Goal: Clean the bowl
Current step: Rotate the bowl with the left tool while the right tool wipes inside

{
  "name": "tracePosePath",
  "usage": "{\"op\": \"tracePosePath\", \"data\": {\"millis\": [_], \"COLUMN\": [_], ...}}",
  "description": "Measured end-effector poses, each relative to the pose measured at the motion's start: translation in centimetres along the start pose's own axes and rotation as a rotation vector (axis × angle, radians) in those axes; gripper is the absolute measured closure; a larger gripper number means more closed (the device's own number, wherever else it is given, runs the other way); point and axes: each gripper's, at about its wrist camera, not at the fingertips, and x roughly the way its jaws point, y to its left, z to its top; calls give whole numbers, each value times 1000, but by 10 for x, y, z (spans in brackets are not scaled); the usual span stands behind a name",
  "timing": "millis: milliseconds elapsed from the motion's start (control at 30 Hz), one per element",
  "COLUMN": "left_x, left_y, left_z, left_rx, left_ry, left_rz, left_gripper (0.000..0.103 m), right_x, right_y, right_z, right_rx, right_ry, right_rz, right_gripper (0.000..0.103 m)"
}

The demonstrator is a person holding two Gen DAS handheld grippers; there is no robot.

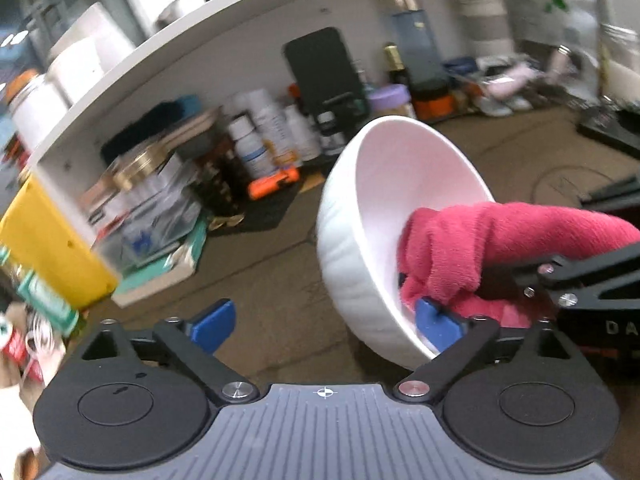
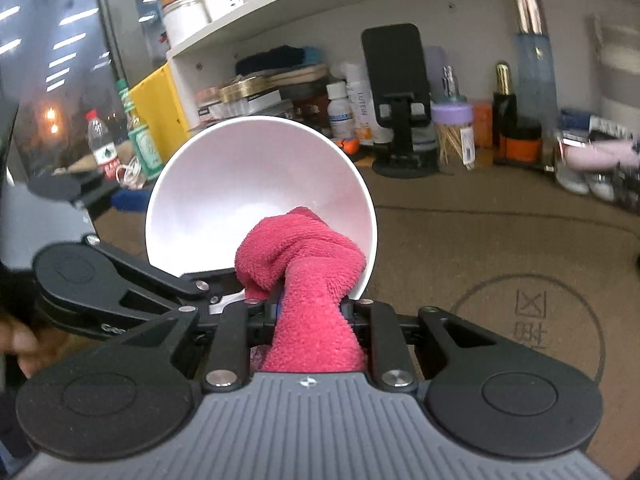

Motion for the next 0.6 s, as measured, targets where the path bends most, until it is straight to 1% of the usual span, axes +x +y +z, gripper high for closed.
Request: {"op": "tracePosePath", "data": {"millis": [100, 167, 267, 300, 333, 367, 400, 433, 467, 600], "left_x": [4, 6, 7, 8, 9, 9, 8, 6, 3, 1], "left_y": [0, 0, 0, 2, 4, 7, 6, 5, 1, 3], "left_z": [-5, -9, -16, -17, -19, -21, -19, -17, -15, -15], "left_rx": [-101, -161, -209, -213, -217, -217, -185, -151, -102, -48], "left_ry": [5, 9, -14, -26, -37, -48, -54, -58, -59, -56], "left_rz": [16, 24, 20, -19, -58, -95, -109, -122, -109, -136], "left_gripper": [0, 0, 0, 12, 20, 37, 56, 64, 67, 69], "right_x": [0, 1, 1, 1, 0, -2, -4, -7, -9, -20], "right_y": [-7, -8, -9, -10, -10, -11, -11, -10, -9, -6], "right_z": [-1, -1, -1, -1, -1, -1, -2, -1, 0, 4], "right_rx": [51, 61, 74, 79, 82, 84, 86, 86, 80, 48], "right_ry": [-2, -3, -4, -6, -10, -20, -37, -52, -63, -93], "right_rz": [26, 33, 36, 37, 38, 40, 49, 53, 48, 15], "right_gripper": [81, 81, 81, 81, 81, 81, 82, 81, 81, 81]}}
